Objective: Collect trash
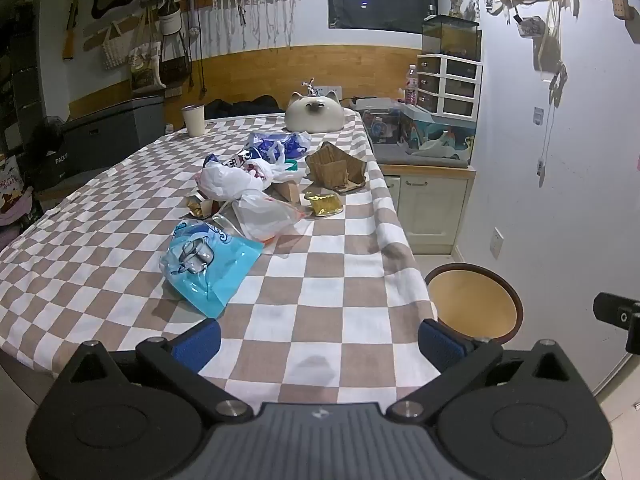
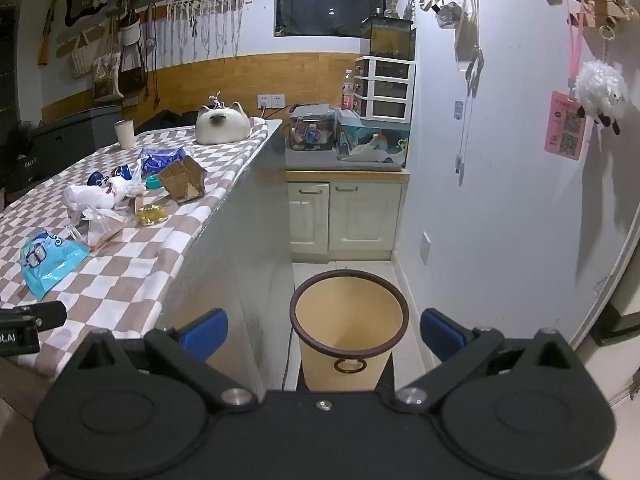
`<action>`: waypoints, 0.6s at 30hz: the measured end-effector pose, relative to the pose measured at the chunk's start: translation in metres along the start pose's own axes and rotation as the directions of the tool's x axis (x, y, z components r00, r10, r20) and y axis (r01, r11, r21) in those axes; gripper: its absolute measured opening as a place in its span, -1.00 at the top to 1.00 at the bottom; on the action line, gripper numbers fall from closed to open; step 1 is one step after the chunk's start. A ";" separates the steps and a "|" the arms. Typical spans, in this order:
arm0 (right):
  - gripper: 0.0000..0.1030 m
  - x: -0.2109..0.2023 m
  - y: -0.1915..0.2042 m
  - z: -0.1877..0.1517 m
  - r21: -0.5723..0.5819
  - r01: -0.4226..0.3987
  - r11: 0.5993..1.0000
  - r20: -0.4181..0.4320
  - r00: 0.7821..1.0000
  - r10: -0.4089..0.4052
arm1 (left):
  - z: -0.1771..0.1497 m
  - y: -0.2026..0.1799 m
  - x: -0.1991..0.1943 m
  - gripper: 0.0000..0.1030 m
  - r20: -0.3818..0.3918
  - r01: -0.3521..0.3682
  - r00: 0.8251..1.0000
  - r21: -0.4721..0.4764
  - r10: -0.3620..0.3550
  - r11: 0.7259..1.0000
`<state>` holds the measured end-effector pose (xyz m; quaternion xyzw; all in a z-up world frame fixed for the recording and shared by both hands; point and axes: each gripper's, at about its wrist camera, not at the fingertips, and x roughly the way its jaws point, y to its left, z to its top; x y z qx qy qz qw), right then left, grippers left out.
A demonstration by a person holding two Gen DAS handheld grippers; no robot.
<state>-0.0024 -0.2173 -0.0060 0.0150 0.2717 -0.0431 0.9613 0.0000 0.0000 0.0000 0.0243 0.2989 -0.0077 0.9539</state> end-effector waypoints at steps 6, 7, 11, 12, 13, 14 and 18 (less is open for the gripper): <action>-1.00 0.000 0.000 0.000 0.000 0.001 1.000 -0.001 1.000 -0.001 | 0.000 0.000 0.000 -1.00 0.004 -0.002 1.000 0.001 0.002 1.000; -1.00 0.000 0.000 0.000 0.002 -0.001 1.000 -0.002 1.000 0.001 | 0.000 0.000 0.000 -1.00 0.003 -0.002 1.000 0.001 0.002 1.000; -1.00 0.000 0.000 0.000 0.003 -0.001 1.000 -0.004 1.000 0.001 | 0.000 0.000 0.000 -1.00 0.003 -0.002 1.000 0.002 0.002 1.000; -1.00 0.000 0.000 0.000 0.003 -0.002 1.000 -0.004 1.000 0.002 | 0.000 0.000 0.000 -1.00 0.004 -0.002 1.000 0.001 0.002 1.000; -1.00 -0.001 0.001 0.000 0.003 -0.002 1.000 -0.005 1.000 0.002 | 0.000 0.000 0.000 -1.00 0.003 -0.002 1.000 0.002 0.002 1.000; -1.00 -0.001 0.001 0.001 0.002 -0.002 1.000 -0.004 1.000 0.002 | 0.000 0.000 0.000 -1.00 0.003 -0.002 1.000 0.002 0.002 1.000; -1.00 -0.001 0.001 0.001 0.003 -0.002 1.000 -0.007 1.000 0.002 | 0.000 0.000 0.000 -1.00 0.004 -0.001 1.000 0.001 0.001 1.000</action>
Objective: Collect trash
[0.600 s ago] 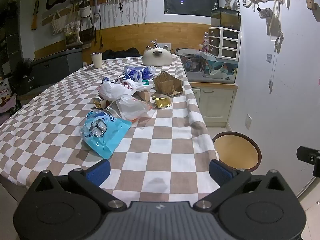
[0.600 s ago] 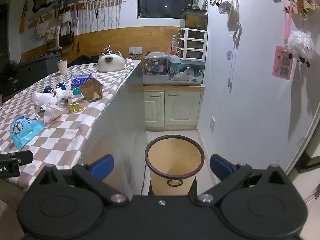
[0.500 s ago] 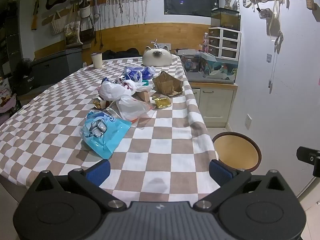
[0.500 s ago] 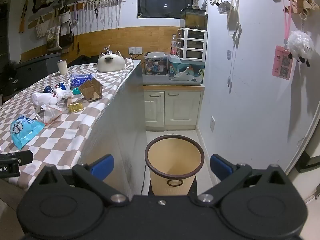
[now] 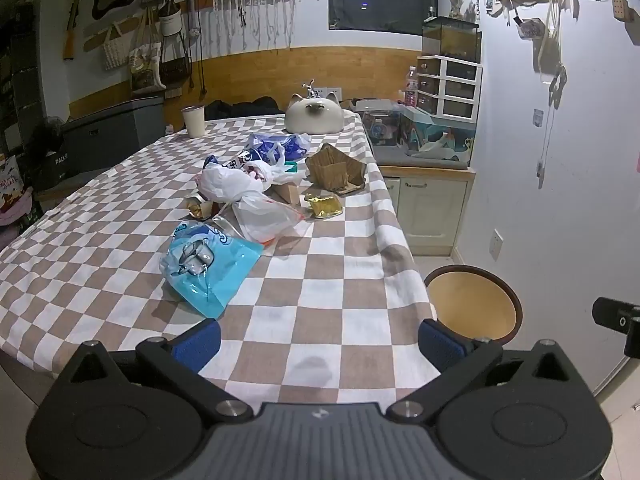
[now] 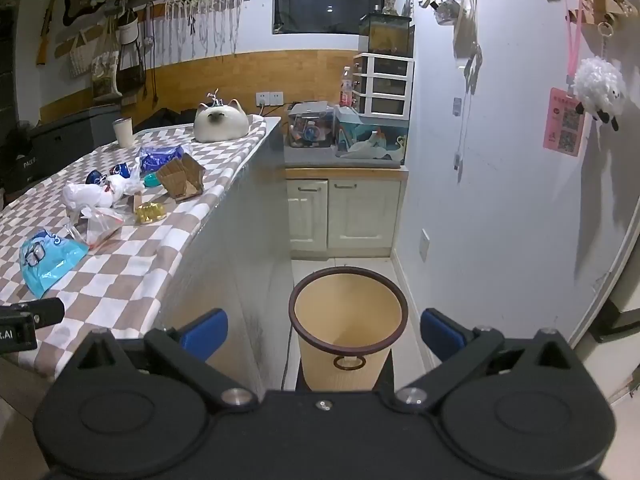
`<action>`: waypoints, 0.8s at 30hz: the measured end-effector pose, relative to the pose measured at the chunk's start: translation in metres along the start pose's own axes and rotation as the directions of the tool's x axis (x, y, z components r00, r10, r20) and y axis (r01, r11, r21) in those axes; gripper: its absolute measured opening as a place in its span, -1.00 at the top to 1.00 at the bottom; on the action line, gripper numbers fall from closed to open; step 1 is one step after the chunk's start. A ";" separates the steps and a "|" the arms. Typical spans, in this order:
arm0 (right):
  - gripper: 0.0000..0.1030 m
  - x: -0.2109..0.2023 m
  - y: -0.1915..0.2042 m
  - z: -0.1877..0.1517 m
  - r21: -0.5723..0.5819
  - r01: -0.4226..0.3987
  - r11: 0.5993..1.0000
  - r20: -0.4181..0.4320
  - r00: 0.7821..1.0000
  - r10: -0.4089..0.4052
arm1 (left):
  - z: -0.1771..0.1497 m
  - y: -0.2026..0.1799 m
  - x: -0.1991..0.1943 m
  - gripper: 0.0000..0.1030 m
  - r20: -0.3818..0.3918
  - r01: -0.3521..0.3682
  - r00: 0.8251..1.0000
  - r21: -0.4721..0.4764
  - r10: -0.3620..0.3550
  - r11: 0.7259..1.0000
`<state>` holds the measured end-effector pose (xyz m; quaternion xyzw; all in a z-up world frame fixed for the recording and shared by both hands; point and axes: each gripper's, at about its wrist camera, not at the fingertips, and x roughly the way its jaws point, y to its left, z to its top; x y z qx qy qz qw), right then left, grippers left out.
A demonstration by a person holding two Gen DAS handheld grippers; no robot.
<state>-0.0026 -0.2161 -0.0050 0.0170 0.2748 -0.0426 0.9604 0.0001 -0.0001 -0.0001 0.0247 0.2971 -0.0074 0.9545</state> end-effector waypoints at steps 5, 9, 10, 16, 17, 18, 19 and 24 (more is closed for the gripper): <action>-1.00 0.000 -0.002 -0.002 0.000 0.001 1.000 -0.002 1.000 -0.001 | 0.000 0.000 0.000 -1.00 0.001 0.001 1.000 -0.001 -0.001 1.000; -1.00 0.003 -0.002 -0.003 0.001 0.002 1.000 -0.003 1.000 -0.002 | 0.000 0.000 0.000 -1.00 0.001 0.000 1.000 -0.001 0.000 1.000; -1.00 0.003 -0.003 -0.003 0.000 0.002 1.000 -0.003 1.000 -0.002 | 0.000 0.000 0.000 -1.00 0.001 0.000 1.000 -0.001 0.000 1.000; -1.00 0.003 -0.003 -0.003 0.002 0.002 1.000 -0.004 1.000 -0.002 | 0.000 0.000 0.000 -1.00 0.002 0.001 1.000 0.000 -0.001 1.000; -1.00 0.003 -0.003 -0.003 0.002 0.002 1.000 -0.004 1.000 -0.002 | 0.000 0.000 0.000 -1.00 0.002 0.001 1.000 0.000 -0.001 1.000; -1.00 0.003 -0.002 -0.003 0.002 0.002 1.000 -0.004 1.000 -0.002 | 0.000 0.000 0.000 -1.00 0.002 0.000 1.000 -0.001 0.000 1.000; -1.00 0.003 -0.003 -0.003 0.003 0.001 1.000 -0.004 1.000 -0.001 | 0.000 0.000 0.000 -1.00 0.002 0.000 1.000 -0.001 0.000 1.000; -1.00 0.003 -0.003 -0.003 0.003 0.002 1.000 -0.005 1.000 -0.002 | 0.000 0.000 0.000 -1.00 0.003 0.000 1.000 -0.001 0.000 1.000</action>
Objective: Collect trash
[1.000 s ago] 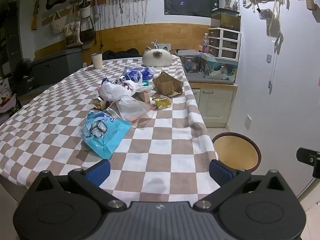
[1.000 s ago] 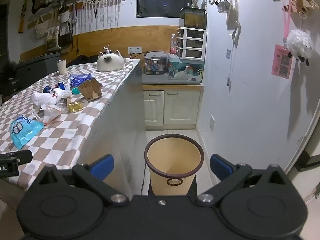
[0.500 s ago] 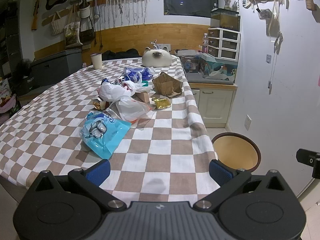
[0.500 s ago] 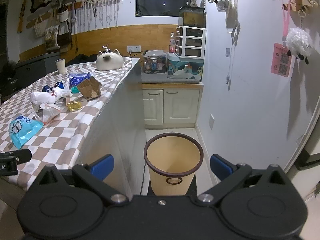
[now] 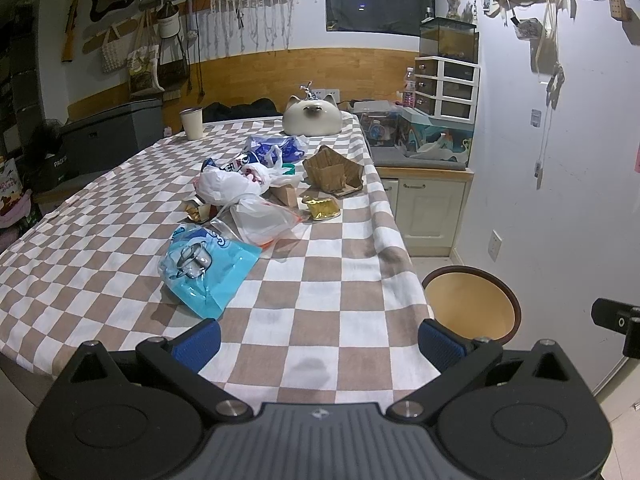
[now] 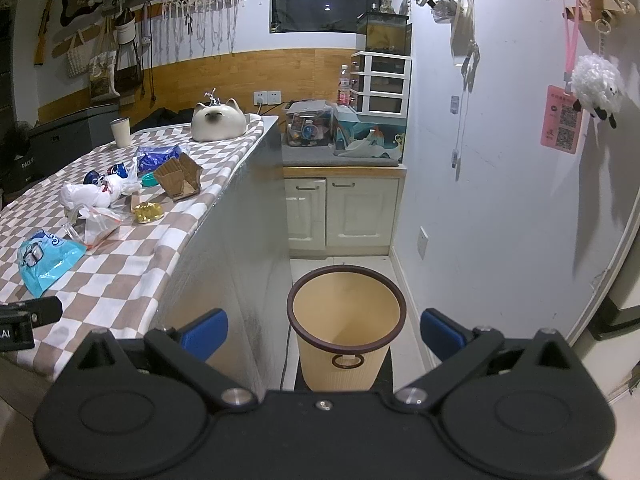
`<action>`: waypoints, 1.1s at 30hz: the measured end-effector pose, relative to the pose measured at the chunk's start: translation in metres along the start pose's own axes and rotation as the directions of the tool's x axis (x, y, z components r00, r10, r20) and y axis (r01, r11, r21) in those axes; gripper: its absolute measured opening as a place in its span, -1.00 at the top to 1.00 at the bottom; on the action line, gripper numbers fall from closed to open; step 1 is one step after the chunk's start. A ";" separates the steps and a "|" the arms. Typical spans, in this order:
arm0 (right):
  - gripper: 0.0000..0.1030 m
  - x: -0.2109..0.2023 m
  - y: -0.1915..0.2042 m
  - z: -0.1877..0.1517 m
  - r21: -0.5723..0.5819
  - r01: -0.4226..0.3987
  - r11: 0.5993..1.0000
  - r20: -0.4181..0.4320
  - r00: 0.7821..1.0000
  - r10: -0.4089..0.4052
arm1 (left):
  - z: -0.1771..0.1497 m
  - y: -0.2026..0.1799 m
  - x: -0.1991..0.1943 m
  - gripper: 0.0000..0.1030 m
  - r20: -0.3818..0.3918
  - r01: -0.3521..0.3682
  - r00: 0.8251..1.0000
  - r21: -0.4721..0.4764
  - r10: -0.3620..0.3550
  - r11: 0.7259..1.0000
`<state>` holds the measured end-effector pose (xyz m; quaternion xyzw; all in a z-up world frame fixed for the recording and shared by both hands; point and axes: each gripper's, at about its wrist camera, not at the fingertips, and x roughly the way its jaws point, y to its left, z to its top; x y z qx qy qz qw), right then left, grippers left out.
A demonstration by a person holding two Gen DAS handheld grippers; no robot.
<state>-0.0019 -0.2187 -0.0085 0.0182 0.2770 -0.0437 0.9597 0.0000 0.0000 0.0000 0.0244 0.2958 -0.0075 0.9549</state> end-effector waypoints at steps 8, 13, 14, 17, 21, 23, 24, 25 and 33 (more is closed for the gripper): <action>-1.00 0.000 -0.001 0.000 0.000 0.000 1.000 -0.001 1.000 0.000 | 0.000 0.000 0.000 -1.00 0.000 -0.001 1.000 0.001 0.001 1.000; -1.00 0.000 -0.001 0.001 0.000 0.000 1.000 -0.001 1.000 0.000 | 0.000 0.000 0.000 -1.00 0.001 -0.001 1.000 0.000 0.001 1.000; -1.00 0.000 0.000 0.000 0.001 0.000 1.000 -0.001 1.000 0.000 | 0.000 0.000 0.000 -1.00 0.001 -0.001 1.000 0.000 0.001 1.000; -1.00 0.000 0.000 0.000 0.000 0.001 1.000 -0.001 1.000 -0.001 | 0.000 0.000 0.000 -1.00 0.001 -0.001 1.000 0.001 0.001 1.000; -1.00 0.000 0.000 0.000 0.000 0.001 1.000 -0.002 1.000 -0.001 | 0.000 0.000 0.000 -1.00 0.002 -0.001 1.000 0.001 0.001 1.000; -1.00 0.000 0.000 0.000 0.001 0.001 1.000 -0.002 1.000 -0.001 | 0.000 0.000 0.000 -1.00 0.001 -0.001 1.000 0.000 0.001 1.000; -1.00 0.000 0.000 0.000 0.000 0.001 1.000 -0.002 1.000 -0.001 | 0.000 0.000 0.000 -1.00 0.002 -0.001 1.000 0.001 0.001 1.000; -1.00 0.000 0.000 0.000 0.001 0.001 1.000 -0.002 1.000 -0.001 | 0.000 0.000 0.000 -1.00 0.002 -0.001 1.000 0.001 0.001 1.000; -1.00 -0.001 -0.001 -0.001 0.001 0.004 1.000 -0.004 1.000 -0.004 | 0.000 0.000 0.000 -1.00 0.003 -0.001 1.000 0.001 0.001 1.000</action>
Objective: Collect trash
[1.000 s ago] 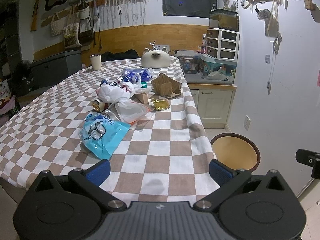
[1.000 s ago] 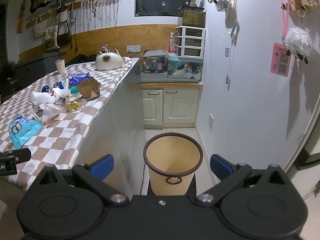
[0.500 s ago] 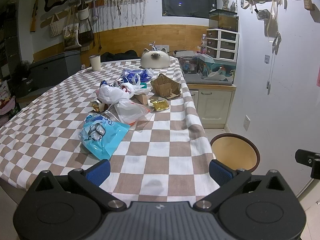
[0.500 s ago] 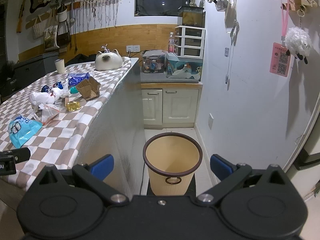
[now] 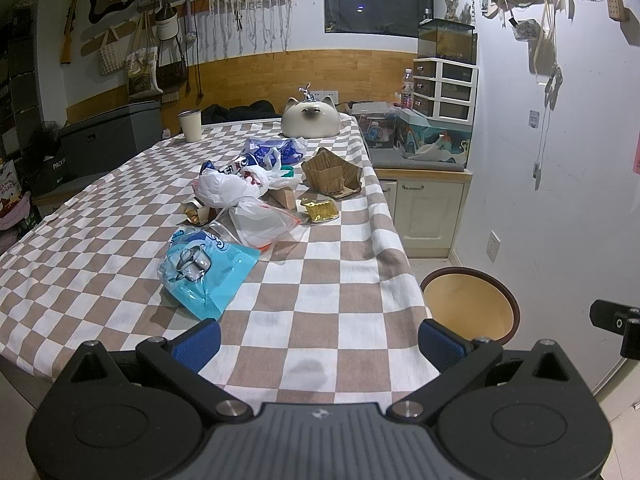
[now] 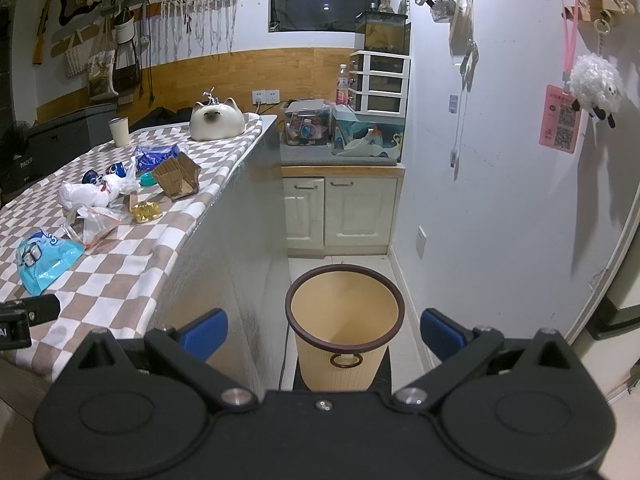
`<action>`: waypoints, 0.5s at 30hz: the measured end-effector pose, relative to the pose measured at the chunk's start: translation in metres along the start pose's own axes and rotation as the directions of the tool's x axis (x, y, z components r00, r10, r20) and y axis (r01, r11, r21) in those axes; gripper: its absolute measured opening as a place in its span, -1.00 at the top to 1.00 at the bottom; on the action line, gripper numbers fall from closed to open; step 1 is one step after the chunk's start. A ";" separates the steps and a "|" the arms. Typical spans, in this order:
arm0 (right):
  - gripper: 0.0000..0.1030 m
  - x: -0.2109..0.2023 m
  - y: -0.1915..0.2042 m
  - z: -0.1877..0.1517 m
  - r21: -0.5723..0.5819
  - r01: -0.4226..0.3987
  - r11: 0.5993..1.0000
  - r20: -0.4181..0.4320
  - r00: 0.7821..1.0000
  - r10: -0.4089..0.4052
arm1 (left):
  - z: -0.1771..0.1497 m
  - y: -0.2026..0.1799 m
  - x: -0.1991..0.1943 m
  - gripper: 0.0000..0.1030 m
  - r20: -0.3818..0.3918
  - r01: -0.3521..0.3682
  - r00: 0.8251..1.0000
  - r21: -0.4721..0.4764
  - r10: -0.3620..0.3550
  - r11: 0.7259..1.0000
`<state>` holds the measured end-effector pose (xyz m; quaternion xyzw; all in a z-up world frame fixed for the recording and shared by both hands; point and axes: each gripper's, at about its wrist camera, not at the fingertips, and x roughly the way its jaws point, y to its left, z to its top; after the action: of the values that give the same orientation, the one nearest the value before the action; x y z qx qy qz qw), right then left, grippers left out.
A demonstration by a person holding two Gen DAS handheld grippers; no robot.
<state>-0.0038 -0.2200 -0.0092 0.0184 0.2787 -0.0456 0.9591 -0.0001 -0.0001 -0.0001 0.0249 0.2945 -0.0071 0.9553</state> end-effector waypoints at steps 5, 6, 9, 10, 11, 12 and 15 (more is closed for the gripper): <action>-1.00 0.000 0.000 0.000 0.000 0.000 1.000 0.000 1.000 0.000 | 0.000 0.000 0.000 -1.00 0.000 0.000 1.000 0.000 0.000 1.000; -1.00 0.000 0.000 0.000 0.000 -0.001 1.000 0.000 1.000 0.001 | 0.000 0.000 0.000 -1.00 0.000 0.000 1.000 0.000 0.000 1.000; -1.00 0.001 0.000 0.000 0.000 0.000 1.000 0.000 1.000 0.000 | 0.000 0.000 0.000 -1.00 0.000 0.000 1.000 0.000 0.000 1.000; -1.00 0.000 0.001 0.000 0.001 0.000 1.000 0.000 1.000 0.000 | 0.000 0.000 0.000 -1.00 0.001 0.000 1.000 0.000 0.000 1.000; -1.00 0.000 0.000 0.000 0.001 0.000 1.000 0.001 1.000 0.000 | 0.000 0.000 0.000 -1.00 0.001 0.000 1.000 0.000 0.000 1.000; -1.00 0.000 0.000 0.000 0.001 0.000 1.000 0.001 1.000 0.000 | 0.000 0.000 0.000 -1.00 0.001 0.000 1.000 0.000 0.000 1.000; -1.00 0.001 0.000 0.000 0.002 -0.001 1.000 0.001 1.000 0.001 | 0.000 0.000 0.000 -1.00 0.001 0.000 1.000 0.000 0.000 1.000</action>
<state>-0.0035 -0.2204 -0.0097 0.0192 0.2783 -0.0455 0.9592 -0.0001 0.0000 -0.0001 0.0249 0.2941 -0.0071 0.9554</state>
